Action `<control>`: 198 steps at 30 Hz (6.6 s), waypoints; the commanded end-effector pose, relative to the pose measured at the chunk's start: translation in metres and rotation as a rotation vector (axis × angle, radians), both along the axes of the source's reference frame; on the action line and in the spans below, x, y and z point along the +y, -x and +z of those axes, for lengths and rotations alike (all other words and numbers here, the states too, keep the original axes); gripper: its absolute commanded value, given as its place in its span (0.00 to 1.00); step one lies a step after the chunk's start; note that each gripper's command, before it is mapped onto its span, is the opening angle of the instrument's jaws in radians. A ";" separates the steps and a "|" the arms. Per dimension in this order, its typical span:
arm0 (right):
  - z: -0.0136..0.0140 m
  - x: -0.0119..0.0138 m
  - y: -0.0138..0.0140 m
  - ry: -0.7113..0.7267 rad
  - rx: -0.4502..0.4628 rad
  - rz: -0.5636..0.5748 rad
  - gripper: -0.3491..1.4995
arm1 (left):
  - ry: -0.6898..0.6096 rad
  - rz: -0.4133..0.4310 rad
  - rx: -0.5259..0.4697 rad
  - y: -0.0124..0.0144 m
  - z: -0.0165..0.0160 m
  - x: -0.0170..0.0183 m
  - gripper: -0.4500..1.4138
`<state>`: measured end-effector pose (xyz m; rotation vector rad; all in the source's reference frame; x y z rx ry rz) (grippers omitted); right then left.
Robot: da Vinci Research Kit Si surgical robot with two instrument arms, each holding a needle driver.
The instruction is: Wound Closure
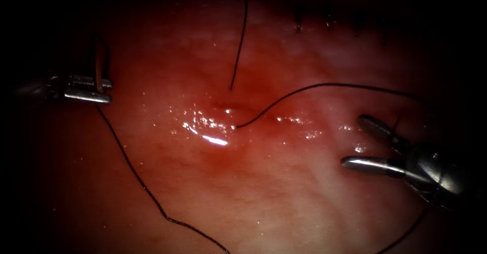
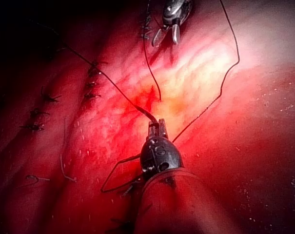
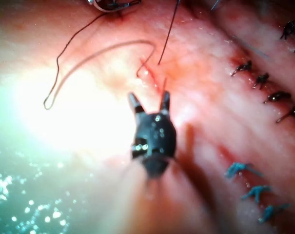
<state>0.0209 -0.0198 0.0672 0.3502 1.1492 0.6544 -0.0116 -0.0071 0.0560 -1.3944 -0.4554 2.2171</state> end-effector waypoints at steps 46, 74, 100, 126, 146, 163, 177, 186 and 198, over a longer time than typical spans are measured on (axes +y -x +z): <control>0.0024 0.0015 -0.0089 0.004 -0.072 0.086 0.00 | -0.002 0.007 0.000 0.0007 0.0004 -0.0003 0.00; -0.0134 -0.0099 -0.0065 0.160 0.053 -0.150 0.00 | -0.002 0.011 0.000 0.0009 0.0006 -0.0005 0.00; -0.0097 -0.0045 -0.0032 0.282 0.175 -0.136 0.99 | -0.006 0.031 -0.004 0.0010 0.0006 -0.0009 0.00; 0.0014 0.0007 -0.0109 0.349 0.034 -0.101 0.89 | -0.006 0.040 -0.004 0.0011 0.0007 -0.0011 0.00; 0.0009 0.0003 -0.0093 0.359 0.000 -0.058 0.00 | -0.006 0.041 -0.005 0.0011 0.0007 -0.0011 0.00; -0.0102 -0.0077 -0.0078 0.409 0.073 -0.152 0.00 | -0.006 0.044 -0.004 0.0013 0.0008 -0.0012 0.00; -0.0093 -0.0058 -0.0090 0.357 0.010 -0.069 0.99 | -0.006 0.048 -0.005 0.0013 0.0008 -0.0013 0.00; -0.0072 -0.0040 -0.0015 0.323 -0.162 -0.231 0.98 | -0.006 0.050 -0.006 0.0013 0.0008 -0.0013 0.00; -0.0035 0.0043 0.0046 0.419 -0.628 -0.248 0.92 | -0.005 0.050 -0.006 0.0014 0.0009 -0.0013 0.00</control>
